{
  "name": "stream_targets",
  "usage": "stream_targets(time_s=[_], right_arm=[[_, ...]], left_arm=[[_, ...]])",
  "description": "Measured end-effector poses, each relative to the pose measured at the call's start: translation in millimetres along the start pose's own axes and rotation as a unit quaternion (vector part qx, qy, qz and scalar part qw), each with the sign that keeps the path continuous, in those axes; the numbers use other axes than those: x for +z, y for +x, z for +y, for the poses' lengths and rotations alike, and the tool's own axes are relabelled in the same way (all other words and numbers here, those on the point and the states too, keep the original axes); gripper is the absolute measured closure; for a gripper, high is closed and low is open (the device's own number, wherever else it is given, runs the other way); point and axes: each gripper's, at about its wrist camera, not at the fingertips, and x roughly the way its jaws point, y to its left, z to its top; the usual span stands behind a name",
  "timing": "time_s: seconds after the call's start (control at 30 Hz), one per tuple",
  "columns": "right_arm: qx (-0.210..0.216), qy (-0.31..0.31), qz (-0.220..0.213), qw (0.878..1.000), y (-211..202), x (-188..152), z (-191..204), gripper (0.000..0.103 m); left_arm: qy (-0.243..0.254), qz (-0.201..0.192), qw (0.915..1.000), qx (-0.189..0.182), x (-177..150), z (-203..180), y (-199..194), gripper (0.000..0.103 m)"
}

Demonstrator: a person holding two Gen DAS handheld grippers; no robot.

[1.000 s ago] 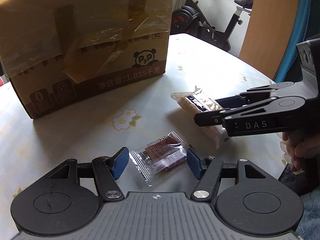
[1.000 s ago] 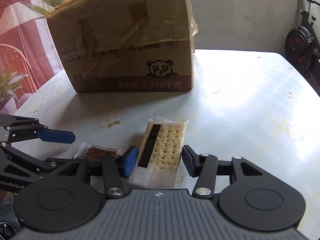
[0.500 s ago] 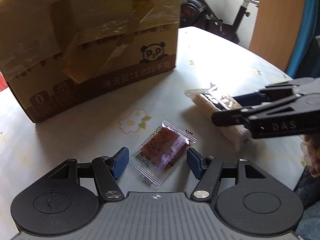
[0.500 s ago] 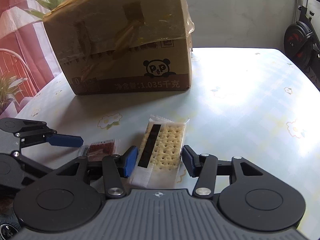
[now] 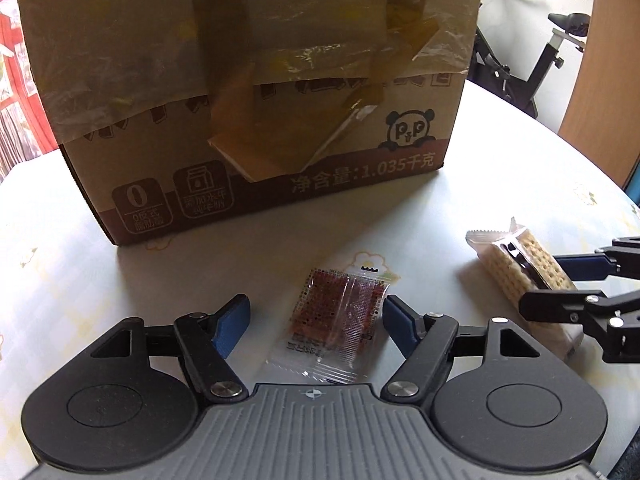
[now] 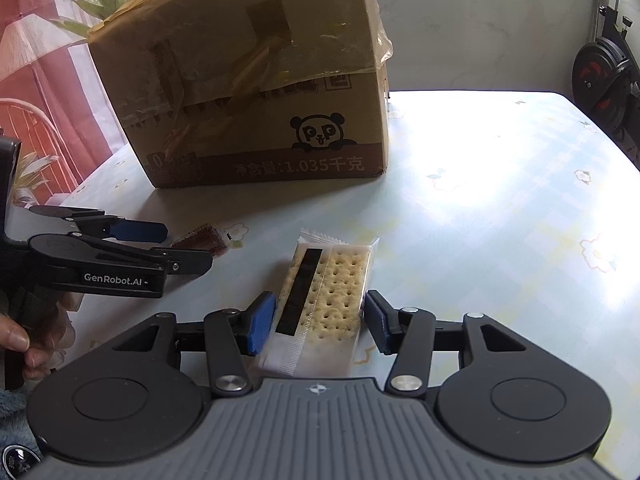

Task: Organize snacks
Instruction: 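Grasp the cracker pack with the right tool while the left tool closes on the red-printed sachet, then lift both held snacks and carry them over the box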

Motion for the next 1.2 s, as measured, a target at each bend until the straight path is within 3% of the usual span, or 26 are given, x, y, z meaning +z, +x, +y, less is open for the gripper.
stream_targets(time_s=[0.07, 0.13, 0.2, 0.43, 0.7, 0.93, 1.07, 1.2], right_arm=[[0.000, 0.001, 0.000, 1.000, 0.1, 0.0, -0.8, 0.051], [0.000, 0.003, -0.001, 1.000, -0.7, -0.2, -1.3, 0.051], [0.000, 0.004, -0.004, 1.000, -2.0, -0.2, -1.2, 0.051], [0.011, -0.001, -0.023, 1.000, -10.3, 5.2, 3.1, 0.051], [0.036, -0.026, -0.103, 0.994, -45.7, 47.3, 16.3, 0.051], [0.064, -0.072, -0.208, 0.973, -80.9, 123.7, 30.7, 0.051], [0.057, -0.112, -0.267, 0.955, -72.5, 169.6, 45.1, 0.051], [0.045, -0.154, -0.304, 0.939, -39.6, 201.5, 64.8, 0.051]], left_arm=[[0.003, -0.004, 1.0000, -0.006, 0.5, 0.3, -0.1, 0.031], [0.014, -0.014, 0.9997, -0.016, -1.2, -1.5, -3.6, 0.059], [0.021, -0.016, 0.9996, -0.008, -2.3, -4.4, -7.9, 0.062], [-0.035, -0.049, 0.9981, -0.014, -4.0, 18.2, -39.2, 0.063], [-0.040, -0.159, 0.9862, -0.025, 34.1, 32.7, -107.9, 0.063], [-0.060, -0.253, 0.9654, -0.016, 90.8, 57.7, -154.8, 0.062], [-0.072, -0.279, 0.9575, 0.000, 124.3, 70.4, -155.1, 0.062], [-0.101, -0.273, 0.9565, 0.019, 154.9, 78.8, -135.8, 0.062]])
